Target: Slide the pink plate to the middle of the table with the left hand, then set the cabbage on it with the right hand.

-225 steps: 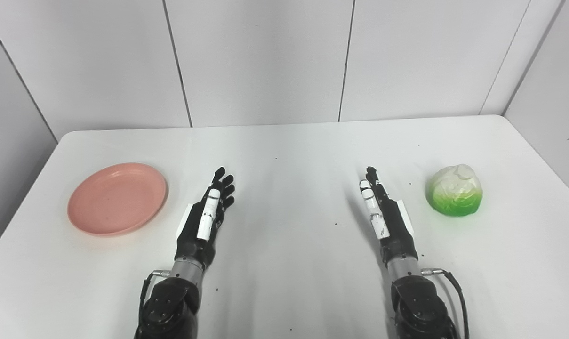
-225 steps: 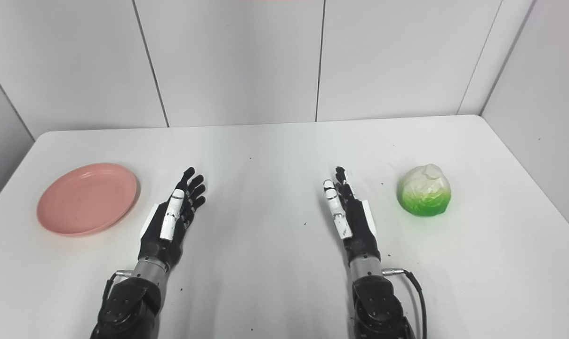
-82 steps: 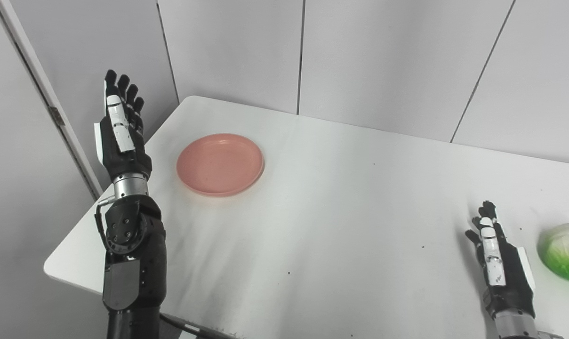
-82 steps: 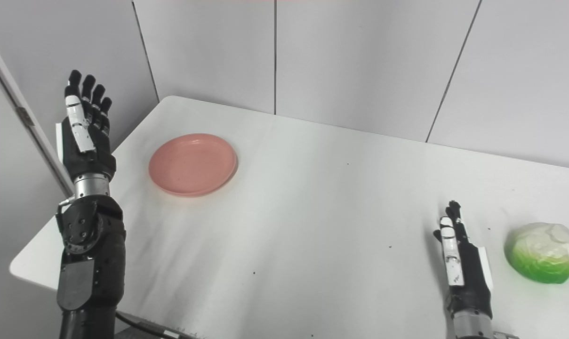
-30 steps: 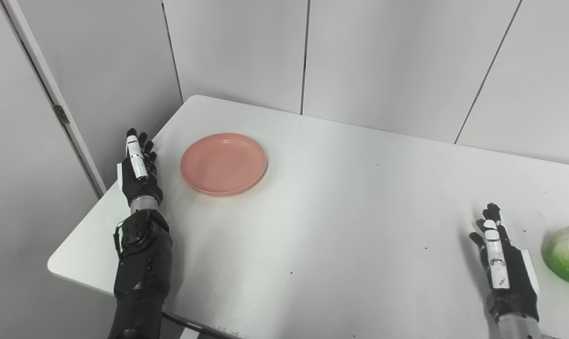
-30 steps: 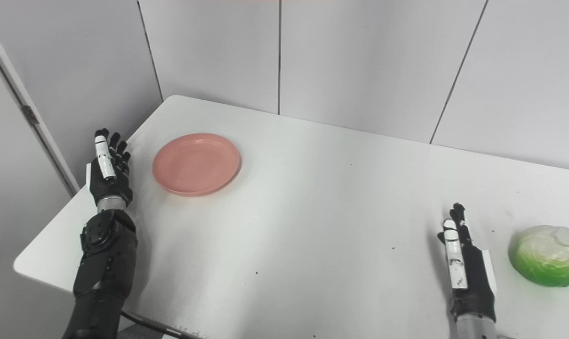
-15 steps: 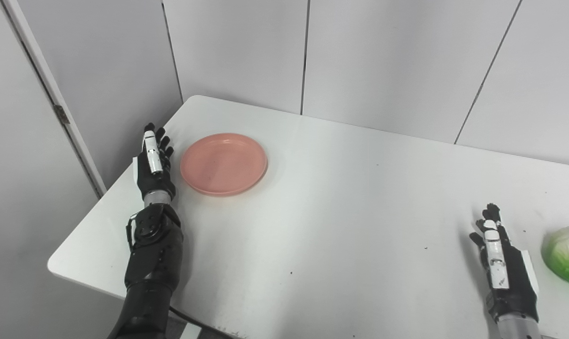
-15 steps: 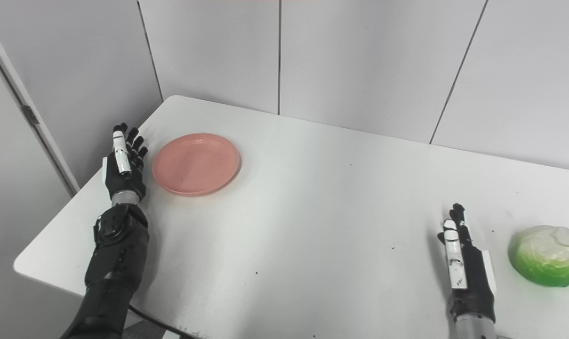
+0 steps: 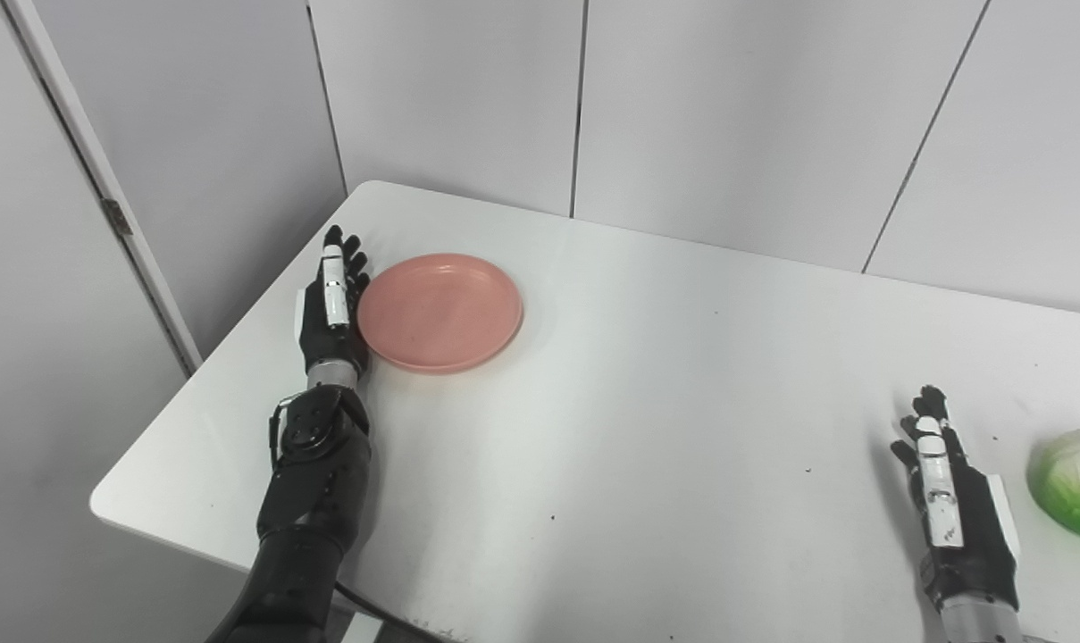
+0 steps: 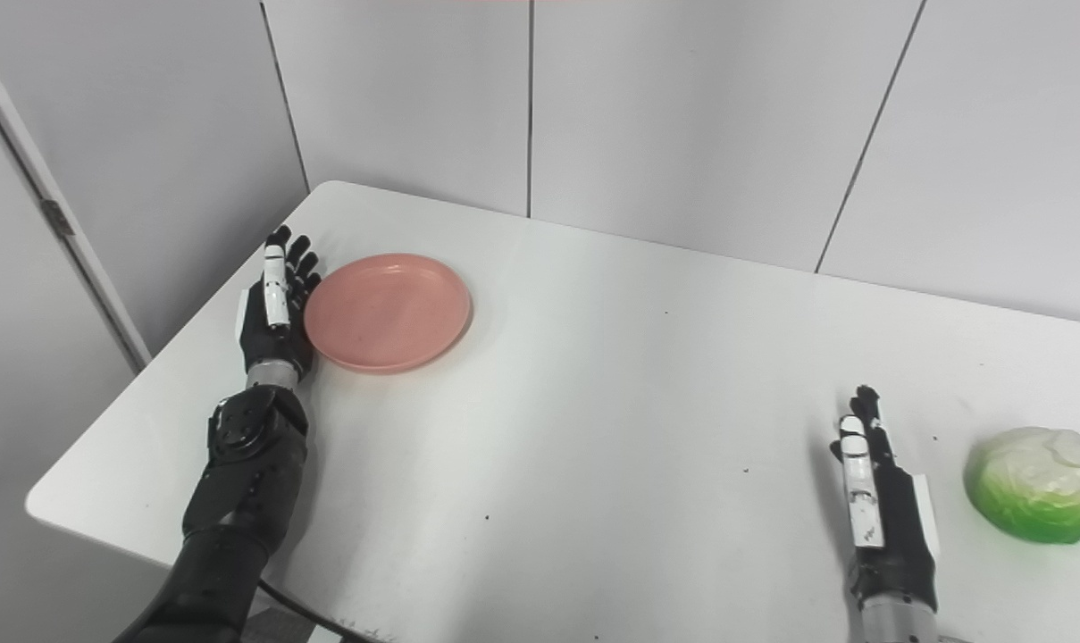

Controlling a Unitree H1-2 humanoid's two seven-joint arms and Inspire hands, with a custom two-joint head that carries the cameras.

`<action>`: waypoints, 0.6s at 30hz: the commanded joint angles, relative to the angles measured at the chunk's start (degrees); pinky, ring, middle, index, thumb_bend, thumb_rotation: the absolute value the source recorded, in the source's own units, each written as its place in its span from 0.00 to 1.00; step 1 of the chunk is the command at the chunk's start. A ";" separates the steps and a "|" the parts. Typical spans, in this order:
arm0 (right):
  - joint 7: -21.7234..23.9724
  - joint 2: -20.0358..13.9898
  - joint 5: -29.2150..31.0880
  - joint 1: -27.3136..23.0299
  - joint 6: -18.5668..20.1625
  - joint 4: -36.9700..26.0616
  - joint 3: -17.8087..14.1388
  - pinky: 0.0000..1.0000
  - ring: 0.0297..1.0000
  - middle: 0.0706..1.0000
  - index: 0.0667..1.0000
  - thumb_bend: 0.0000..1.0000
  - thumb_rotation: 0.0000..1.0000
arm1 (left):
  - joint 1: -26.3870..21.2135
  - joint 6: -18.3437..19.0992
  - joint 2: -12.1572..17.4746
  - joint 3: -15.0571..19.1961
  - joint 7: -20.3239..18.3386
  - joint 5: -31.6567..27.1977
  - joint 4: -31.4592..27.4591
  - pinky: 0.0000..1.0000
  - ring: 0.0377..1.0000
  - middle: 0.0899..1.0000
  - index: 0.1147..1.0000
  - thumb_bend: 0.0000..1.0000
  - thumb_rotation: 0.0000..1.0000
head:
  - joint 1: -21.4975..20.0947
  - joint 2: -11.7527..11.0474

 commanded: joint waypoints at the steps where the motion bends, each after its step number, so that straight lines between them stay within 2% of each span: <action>1: -0.17 0.06 -0.02 -1.30 -0.12 -1.72 -0.29 0.95 0.96 0.98 0.97 0.15 1.00 | -1.45 1.39 -0.47 -0.05 -0.86 -0.99 0.21 0.98 0.96 0.95 0.94 0.43 1.00 | -0.16 0.10; 6: 0.12 0.06 0.25 -1.45 -0.77 -1.14 -0.19 0.98 0.96 0.98 0.98 0.16 1.00 | -1.71 2.42 -1.12 -1.21 -0.66 -0.27 0.12 0.95 0.94 0.93 0.92 0.43 1.00 | -0.82 0.32; 12: -0.24 0.44 -0.01 -1.43 -0.42 -1.41 -0.08 0.99 0.96 0.97 0.97 0.16 1.00 | -1.32 5.70 -2.70 -2.27 -2.08 -1.06 -3.02 0.93 0.93 0.93 0.92 0.42 1.00 | -1.91 0.63; 18: -0.81 1.07 -0.29 -1.38 0.26 -1.71 -0.09 0.97 0.95 0.96 0.96 0.16 1.00 | -0.38 8.08 -5.40 -6.26 -4.83 -0.26 -7.27 0.92 0.92 0.93 0.91 0.43 1.00 | -3.95 1.26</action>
